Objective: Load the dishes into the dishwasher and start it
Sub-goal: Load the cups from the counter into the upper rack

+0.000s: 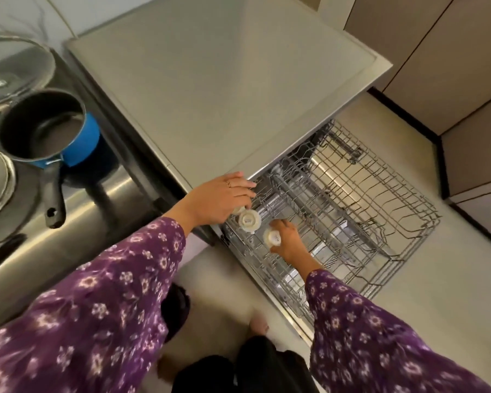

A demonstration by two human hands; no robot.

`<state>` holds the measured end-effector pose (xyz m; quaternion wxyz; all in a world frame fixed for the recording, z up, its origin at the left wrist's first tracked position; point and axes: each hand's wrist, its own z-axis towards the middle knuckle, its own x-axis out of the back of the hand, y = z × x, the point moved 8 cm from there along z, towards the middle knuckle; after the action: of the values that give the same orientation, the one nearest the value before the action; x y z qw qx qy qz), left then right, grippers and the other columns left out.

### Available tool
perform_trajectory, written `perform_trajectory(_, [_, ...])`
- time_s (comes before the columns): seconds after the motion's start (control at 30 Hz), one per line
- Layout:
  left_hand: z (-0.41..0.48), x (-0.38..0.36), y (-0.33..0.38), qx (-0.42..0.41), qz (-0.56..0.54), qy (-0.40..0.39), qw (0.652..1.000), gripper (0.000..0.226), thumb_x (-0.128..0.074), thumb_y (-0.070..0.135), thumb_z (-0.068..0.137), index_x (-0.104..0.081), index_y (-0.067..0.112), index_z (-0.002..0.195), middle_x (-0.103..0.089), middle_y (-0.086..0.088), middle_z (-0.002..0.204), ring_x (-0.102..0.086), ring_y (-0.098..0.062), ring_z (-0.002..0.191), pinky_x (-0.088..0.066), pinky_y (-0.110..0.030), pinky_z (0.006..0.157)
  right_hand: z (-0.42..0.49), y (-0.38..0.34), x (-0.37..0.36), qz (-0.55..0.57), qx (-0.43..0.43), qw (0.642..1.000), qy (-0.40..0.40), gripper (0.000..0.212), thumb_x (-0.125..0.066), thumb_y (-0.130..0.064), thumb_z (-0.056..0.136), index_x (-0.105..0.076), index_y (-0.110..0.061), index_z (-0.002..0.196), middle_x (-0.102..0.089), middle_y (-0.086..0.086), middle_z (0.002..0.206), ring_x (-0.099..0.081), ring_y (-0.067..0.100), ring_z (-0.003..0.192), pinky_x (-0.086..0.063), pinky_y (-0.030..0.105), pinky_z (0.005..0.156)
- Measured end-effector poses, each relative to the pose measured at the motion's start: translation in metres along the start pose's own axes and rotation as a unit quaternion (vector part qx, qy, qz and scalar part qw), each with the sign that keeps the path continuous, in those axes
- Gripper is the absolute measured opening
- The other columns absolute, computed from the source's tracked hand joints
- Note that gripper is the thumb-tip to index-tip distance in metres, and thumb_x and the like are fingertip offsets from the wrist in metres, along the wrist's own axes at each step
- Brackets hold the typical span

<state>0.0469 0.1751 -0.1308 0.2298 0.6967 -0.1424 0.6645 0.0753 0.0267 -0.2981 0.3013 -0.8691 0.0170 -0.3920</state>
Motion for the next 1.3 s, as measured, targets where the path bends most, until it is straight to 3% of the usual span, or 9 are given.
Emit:
perform_trajectory(0.1, [0.001, 0.002, -0.002, -0.017, -0.016, 0.02, 1.0, 0.036, -0.068, -0.004, 0.065, -0.069, 0.018, 0.094, -0.068, 0.001, 0.115, -0.052, -0.02, 0.125, -0.014, -0.032, 0.116, 0.014, 0.0, -0.016, -0.014, 0.009, 1.0, -0.025, 0.075, -0.073, -0.001, 0.073, -0.039, -0.014, 0.137, -0.04, 0.011, 0.141, -0.039, 0.031, 0.129, -0.035, 0.042, 0.11])
perform_trajectory(0.37, [0.0, 0.001, -0.01, 0.003, -0.072, 0.029, 0.997, 0.028, -0.054, 0.001, 0.079, -0.069, 0.016, 0.098, -0.067, 0.003, 0.117, -0.045, -0.017, 0.132, -0.007, -0.027, 0.118, 0.035, -0.001, -0.046, -0.037, 0.012, 0.998, -0.057, 0.068, -0.069, 0.003, 0.075, -0.037, -0.018, 0.131, -0.041, 0.014, 0.136, -0.042, 0.031, 0.126, -0.04, 0.043, 0.106])
perform_trajectory(0.6, [-0.001, -0.004, -0.013, -0.004, -0.076, 0.021, 0.997, 0.027, -0.049, 0.003, 0.083, -0.068, 0.016, 0.096, -0.066, 0.005, 0.115, -0.042, -0.015, 0.134, -0.008, -0.028, 0.119, 0.04, -0.006, -0.052, -0.114, 0.027, 0.99, -0.084, 0.077, -0.071, -0.003, 0.077, -0.03, -0.019, 0.139, -0.034, 0.009, 0.143, -0.03, 0.029, 0.137, -0.036, 0.046, 0.11])
perform_trajectory(0.7, [-0.001, -0.006, -0.014, 0.003, -0.096, 0.01, 0.995, 0.022, -0.05, 0.007, 0.087, -0.067, 0.018, 0.094, -0.066, 0.005, 0.115, -0.041, -0.015, 0.134, -0.005, -0.027, 0.119, 0.035, -0.005, -0.046, -0.084, -0.002, 0.995, -0.059, 0.076, -0.07, 0.001, 0.076, -0.031, -0.017, 0.139, -0.03, 0.01, 0.143, -0.03, 0.03, 0.136, -0.036, 0.045, 0.11])
perform_trajectory(0.8, [0.001, -0.007, -0.014, 0.013, -0.111, -0.013, 0.994, 0.023, -0.044, 0.017, 0.092, -0.067, 0.019, 0.094, -0.066, 0.006, 0.115, -0.04, -0.014, 0.135, -0.002, -0.026, 0.119, 0.023, -0.009, -0.028, -0.047, 0.003, 0.999, 0.017, 0.06, -0.069, 0.001, 0.075, -0.044, -0.01, 0.129, -0.04, 0.012, 0.133, -0.04, 0.031, 0.125, -0.038, 0.042, 0.108])
perform_trajectory(0.93, [-0.003, -0.003, -0.015, 0.039, -0.131, -0.006, 0.991, 0.02, -0.047, 0.016, 0.093, -0.066, 0.021, 0.088, -0.067, 0.009, 0.109, -0.04, -0.011, 0.134, -0.007, -0.029, 0.12, -0.011, -0.029, -0.006, 0.012, 0.003, 0.996, 0.087, 0.039, -0.072, -0.01, 0.079, -0.054, -0.005, 0.113, -0.055, 0.01, 0.111, -0.058, 0.027, 0.096, -0.05, 0.034, 0.082])
perform_trajectory(1.1, [-0.006, 0.018, -0.002, 0.094, -0.167, 0.01, 0.981, 0.021, -0.053, 0.024, 0.091, -0.069, 0.016, 0.08, -0.071, 0.005, 0.1, -0.05, -0.014, 0.125, -0.018, -0.034, 0.117, -0.074, -0.086, -0.006, 0.067, 0.051, 0.994, 0.065, 0.009, -0.068, -0.016, 0.085, -0.06, -0.018, 0.086, -0.065, -0.003, 0.083, -0.062, 0.013, 0.077, -0.045, 0.01, 0.069])
perform_trajectory(1.2, [-0.032, 0.037, 0.013, 0.151, -0.257, 0.056, 0.953, 0.021, -0.054, 0.02, 0.091, -0.069, 0.006, 0.084, -0.069, -0.008, 0.086, -0.063, -0.026, 0.088, -0.044, -0.038, 0.091, -0.111, -0.123, -0.025, 0.039, 0.074, 0.996, 0.03, 0.012, -0.068, -0.016, 0.085, -0.057, -0.019, 0.082, -0.066, 0.001, 0.077, -0.062, 0.015, 0.074, -0.043, 0.014, 0.066])
perform_trajectory(1.3, [-0.097, 0.058, 0.025, 0.198, -0.314, 0.154, 0.916, 0.013, -0.06, 0.008, 0.09, -0.068, -0.001, 0.093, -0.068, -0.016, 0.089, -0.061, -0.032, 0.085, -0.043, -0.035, 0.081, -0.132, -0.168, -0.069, 0.006, 0.093, 0.994, -0.053, 0.01, -0.067, -0.01, 0.084, -0.058, -0.012, 0.08, -0.064, 0.006, 0.074, -0.059, 0.015, 0.067, -0.043, 0.014, 0.063])
